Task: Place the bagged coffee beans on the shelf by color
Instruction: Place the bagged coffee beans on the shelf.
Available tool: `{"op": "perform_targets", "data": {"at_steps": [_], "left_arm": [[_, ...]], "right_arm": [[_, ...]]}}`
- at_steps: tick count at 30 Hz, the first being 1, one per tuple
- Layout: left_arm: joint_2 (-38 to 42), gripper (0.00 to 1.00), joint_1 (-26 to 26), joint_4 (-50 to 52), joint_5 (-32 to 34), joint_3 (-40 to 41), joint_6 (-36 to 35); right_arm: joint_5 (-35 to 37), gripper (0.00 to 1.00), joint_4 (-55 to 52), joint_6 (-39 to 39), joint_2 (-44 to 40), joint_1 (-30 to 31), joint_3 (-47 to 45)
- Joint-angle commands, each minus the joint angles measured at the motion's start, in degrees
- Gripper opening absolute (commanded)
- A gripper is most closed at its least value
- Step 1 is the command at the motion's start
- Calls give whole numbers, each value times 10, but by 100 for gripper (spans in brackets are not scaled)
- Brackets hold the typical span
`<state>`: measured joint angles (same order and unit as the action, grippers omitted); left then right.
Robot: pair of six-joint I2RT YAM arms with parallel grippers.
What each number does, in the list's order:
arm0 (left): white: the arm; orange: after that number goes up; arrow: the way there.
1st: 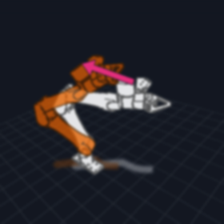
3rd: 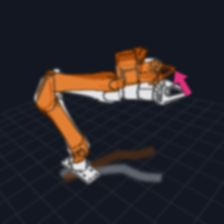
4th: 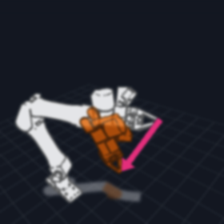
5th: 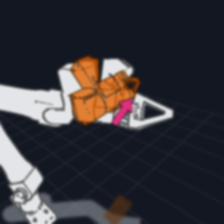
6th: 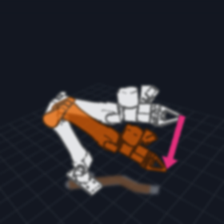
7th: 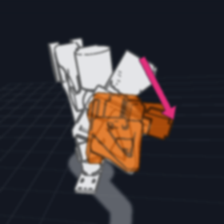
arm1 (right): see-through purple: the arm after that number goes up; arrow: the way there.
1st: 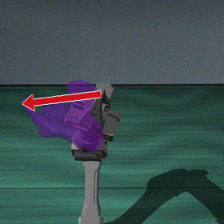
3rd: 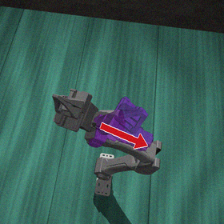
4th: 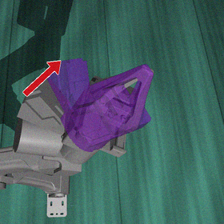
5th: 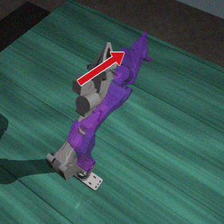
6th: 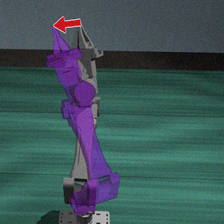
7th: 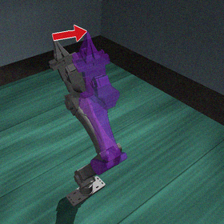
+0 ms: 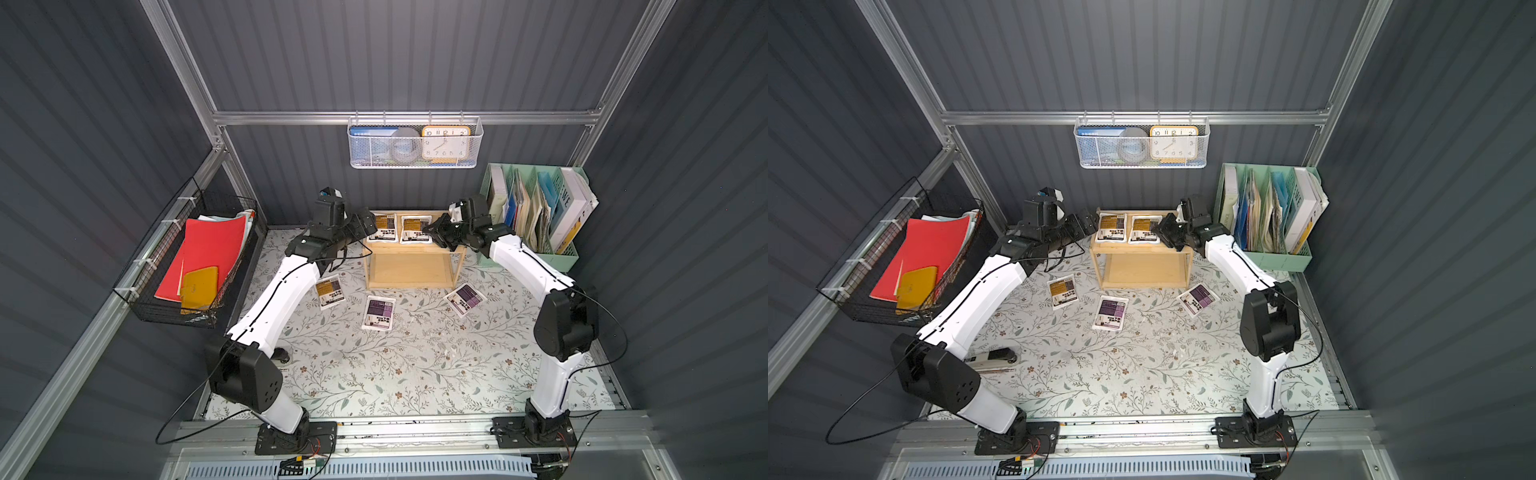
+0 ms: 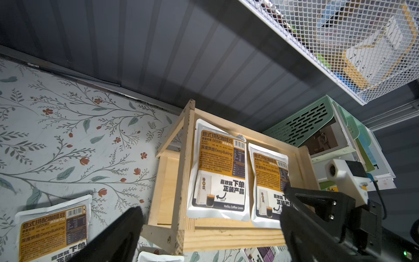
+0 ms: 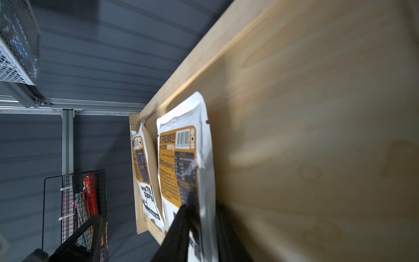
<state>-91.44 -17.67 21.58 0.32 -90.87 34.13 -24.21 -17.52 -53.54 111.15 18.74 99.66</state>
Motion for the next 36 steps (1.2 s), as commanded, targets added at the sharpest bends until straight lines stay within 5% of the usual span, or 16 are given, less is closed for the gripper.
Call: {"op": "perform_targets", "data": {"at_steps": [1, 7, 12, 20, 36], "left_arm": [[14, 100, 3, -8, -6, 9, 1], [13, 100, 3, -11, -7, 13, 3], [19, 100, 3, -10, -6, 17, 3], [18, 100, 3, -10, -4, 23, 7], [23, 100, 4, -12, 51, 28, 30]], "right_arm": [[-1, 24, 0, -6, 16, -1, 16], [-6, 27, 7, -10, 19, 0, 16], [3, 53, 7, -6, -1, -1, 5], [32, 77, -8, 19, -52, -2, -18], [47, 86, -6, 48, -137, -16, -59]]}}
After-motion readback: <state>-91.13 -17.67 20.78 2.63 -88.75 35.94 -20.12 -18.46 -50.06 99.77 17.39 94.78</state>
